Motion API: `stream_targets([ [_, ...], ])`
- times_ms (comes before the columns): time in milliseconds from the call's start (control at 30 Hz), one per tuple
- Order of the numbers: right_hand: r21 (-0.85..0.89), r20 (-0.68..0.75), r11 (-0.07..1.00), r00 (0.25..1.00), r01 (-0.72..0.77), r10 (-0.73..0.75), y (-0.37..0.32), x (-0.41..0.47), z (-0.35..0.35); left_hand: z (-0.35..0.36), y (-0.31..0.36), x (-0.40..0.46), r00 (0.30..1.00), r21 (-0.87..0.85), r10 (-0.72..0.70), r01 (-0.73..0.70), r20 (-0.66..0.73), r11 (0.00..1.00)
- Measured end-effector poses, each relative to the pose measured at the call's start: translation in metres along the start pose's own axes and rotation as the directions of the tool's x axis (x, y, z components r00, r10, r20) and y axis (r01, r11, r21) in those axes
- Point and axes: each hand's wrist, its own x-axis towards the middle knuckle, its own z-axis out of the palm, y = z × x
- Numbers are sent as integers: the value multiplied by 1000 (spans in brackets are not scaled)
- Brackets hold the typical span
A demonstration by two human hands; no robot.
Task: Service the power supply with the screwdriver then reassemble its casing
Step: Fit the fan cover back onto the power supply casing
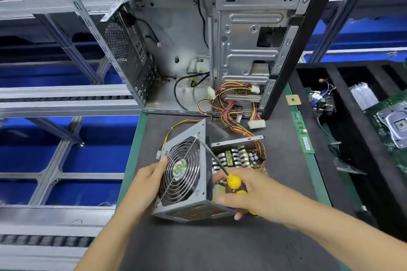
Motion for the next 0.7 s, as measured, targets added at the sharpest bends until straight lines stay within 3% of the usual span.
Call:
stream_targets([
  [100,-253,-32,964,995,80,-91,-2,9,14,-6,5,-1,998,202,61,-55,-23,978],
  [133,-270,-26,957,993,103,-114,-3,11,19,-6,9,-4,999,167,20,-26,38,986],
  [233,-370,-48,913,978,170,-201,-5,14,31,-6,19,-15,960,-183,-28,82,279,980],
  [333,-432,-37,872,962,228,-269,-5,17,33,-10,19,-17,944,-212,32,41,329,976],
  [500,-381,56,889,966,254,-252,1,20,31,2,29,11,989,-260,-76,107,129,960],
  [567,-363,43,894,963,262,-265,3,25,28,7,28,20,993,-139,-87,98,84,985],
  [633,-480,92,809,937,338,-337,4,29,24,11,26,27,985,-96,-165,169,53,981],
  [700,-633,189,641,890,434,-416,3,29,22,14,26,28,983,-38,-183,182,-14,982],
])
